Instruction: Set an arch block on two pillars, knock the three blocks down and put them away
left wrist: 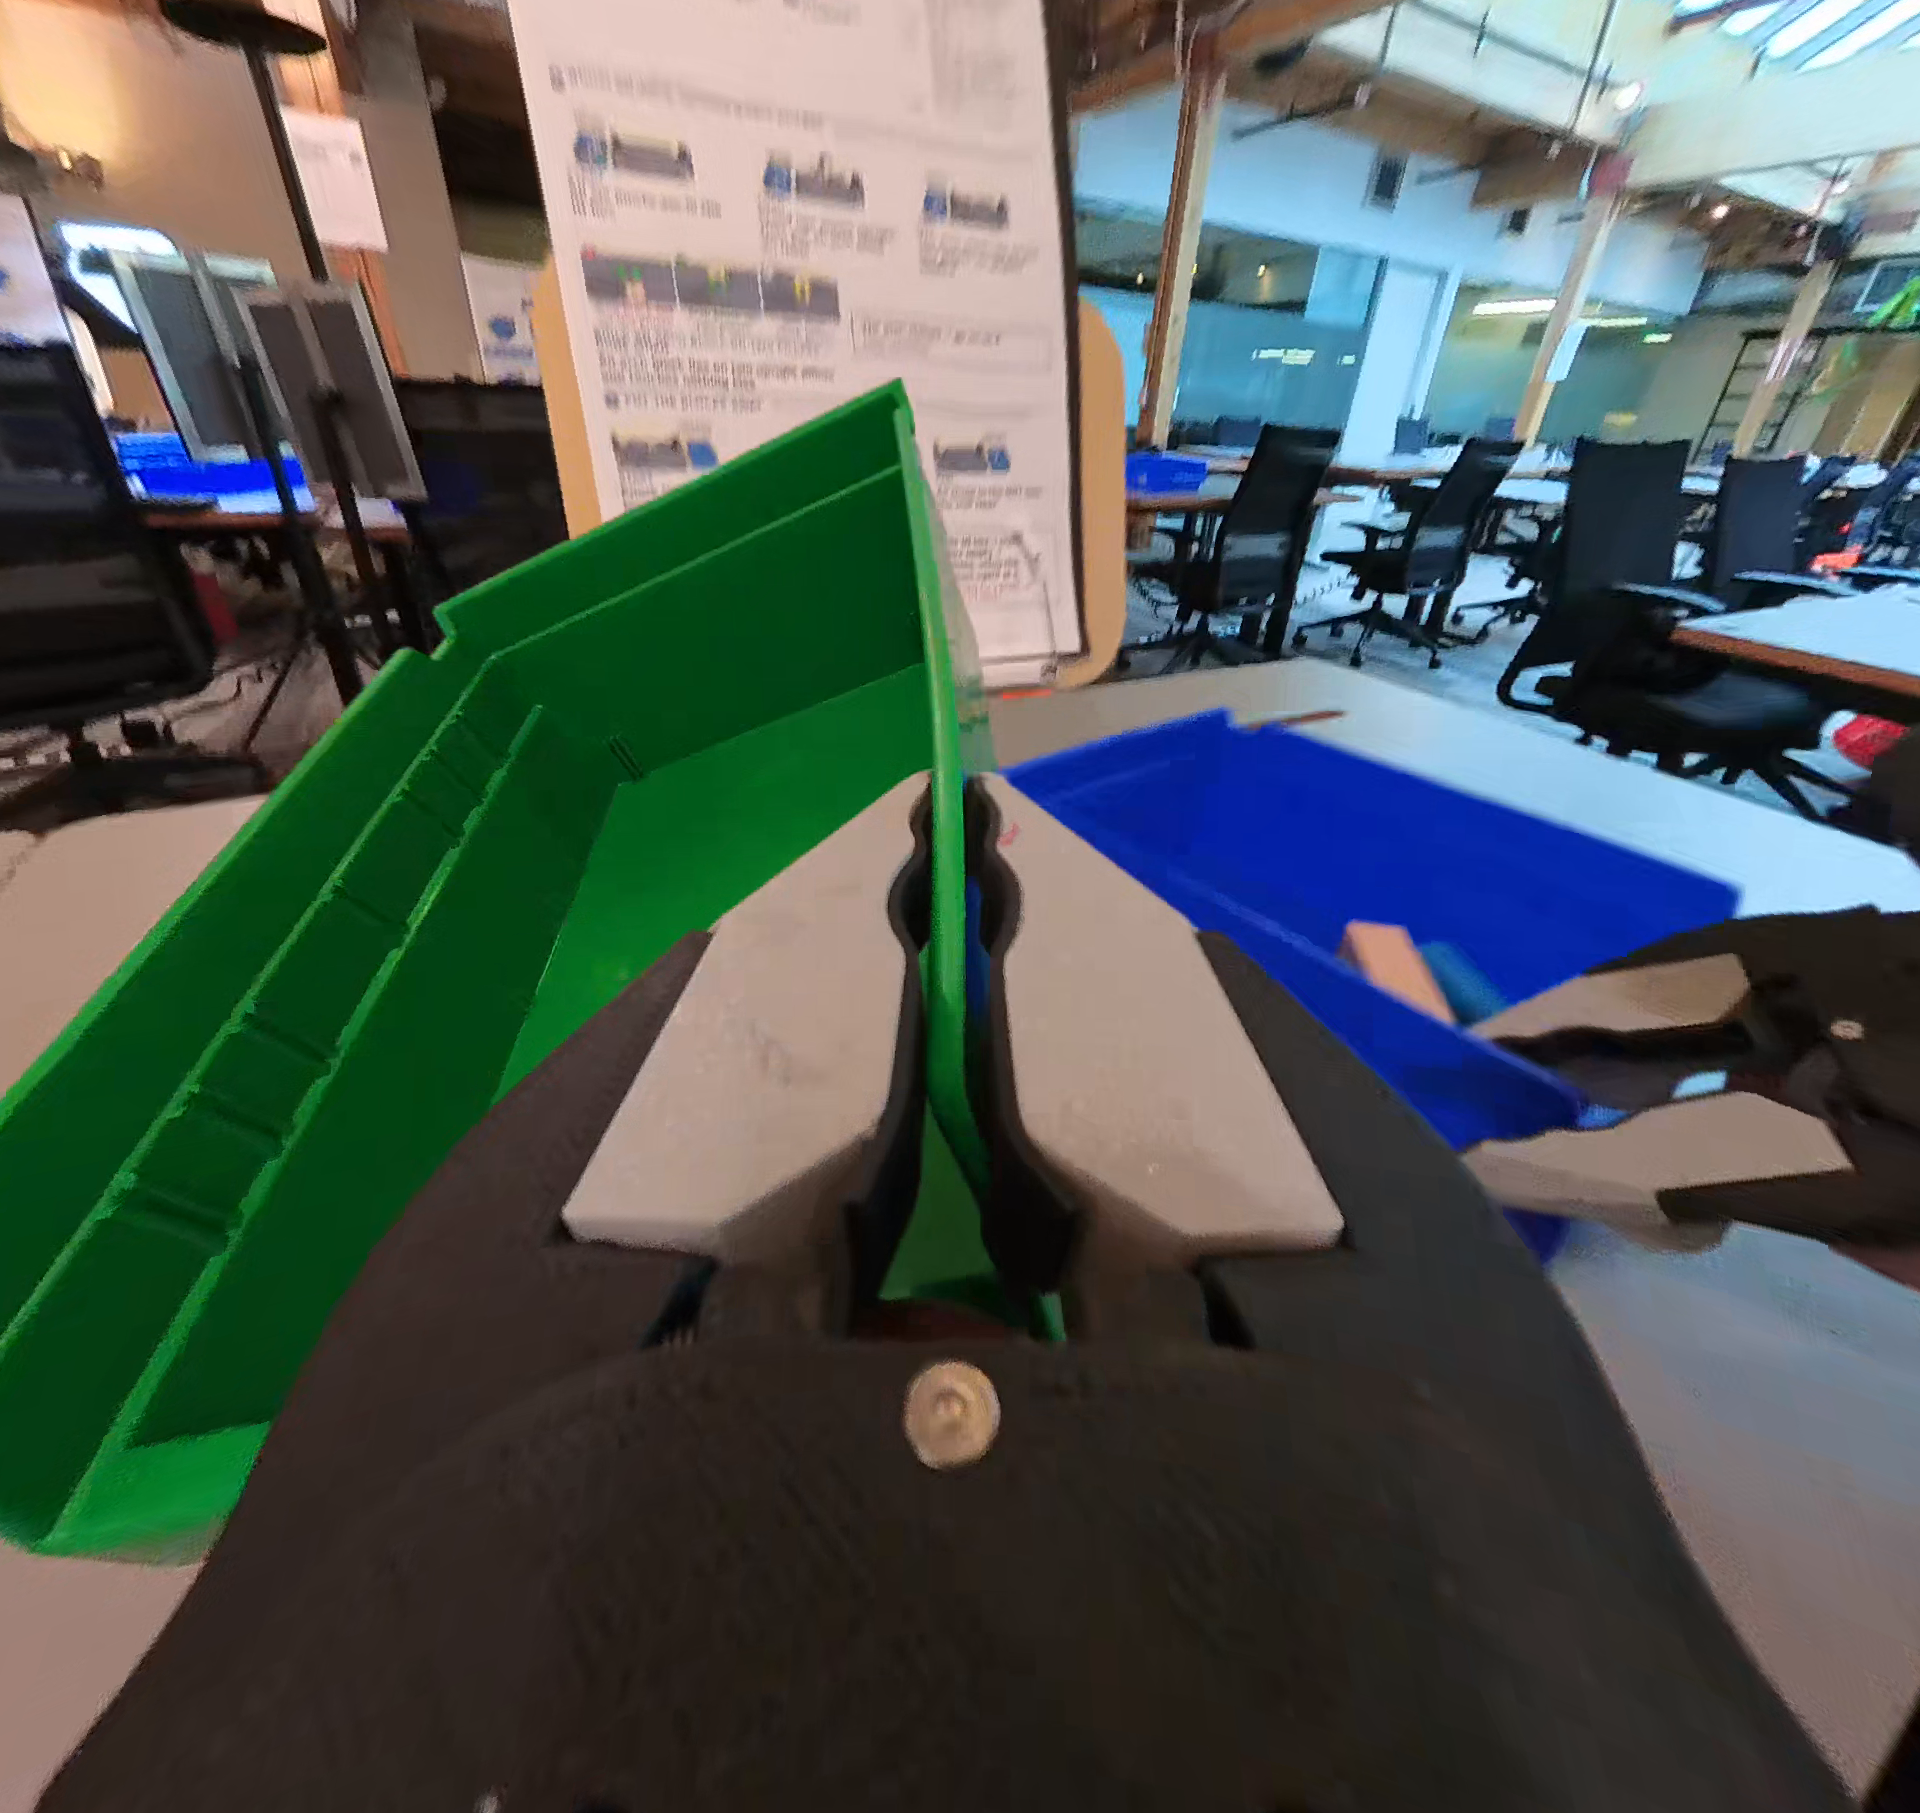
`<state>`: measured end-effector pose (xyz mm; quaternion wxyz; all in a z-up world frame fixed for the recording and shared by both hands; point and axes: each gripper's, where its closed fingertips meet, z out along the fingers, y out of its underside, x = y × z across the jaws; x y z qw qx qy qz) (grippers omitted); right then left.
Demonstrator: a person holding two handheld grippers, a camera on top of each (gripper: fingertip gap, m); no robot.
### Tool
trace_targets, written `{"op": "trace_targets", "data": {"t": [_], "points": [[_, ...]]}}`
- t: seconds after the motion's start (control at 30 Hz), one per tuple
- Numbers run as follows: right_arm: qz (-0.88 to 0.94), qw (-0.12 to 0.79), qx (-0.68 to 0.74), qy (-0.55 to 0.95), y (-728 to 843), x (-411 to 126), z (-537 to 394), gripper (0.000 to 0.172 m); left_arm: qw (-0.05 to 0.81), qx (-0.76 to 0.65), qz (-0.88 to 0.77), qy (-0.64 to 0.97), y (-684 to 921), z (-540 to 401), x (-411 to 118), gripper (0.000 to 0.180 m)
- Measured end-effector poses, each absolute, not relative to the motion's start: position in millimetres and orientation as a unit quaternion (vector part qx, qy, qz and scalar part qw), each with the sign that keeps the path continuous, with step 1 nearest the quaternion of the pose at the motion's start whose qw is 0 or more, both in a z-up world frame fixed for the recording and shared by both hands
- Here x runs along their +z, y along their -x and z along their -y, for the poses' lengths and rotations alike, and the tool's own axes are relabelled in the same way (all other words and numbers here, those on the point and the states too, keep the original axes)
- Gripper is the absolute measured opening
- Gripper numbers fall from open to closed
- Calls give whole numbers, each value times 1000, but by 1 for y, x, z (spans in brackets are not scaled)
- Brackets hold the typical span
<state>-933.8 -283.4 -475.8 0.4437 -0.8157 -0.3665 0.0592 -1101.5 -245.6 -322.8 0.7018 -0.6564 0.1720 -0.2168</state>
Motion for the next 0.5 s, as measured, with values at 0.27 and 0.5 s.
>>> {"op": "trace_targets", "data": {"t": [0.27, 0.5], "points": [[376, 495, 87, 778, 915, -414, 302, 39, 743, -156, -183, 624, 1110, 271, -295, 1], [287, 485, 24, 826, 760, -411, 250, 0, 750, -147, -167, 623, 1122, 270, -292, 2]]}}
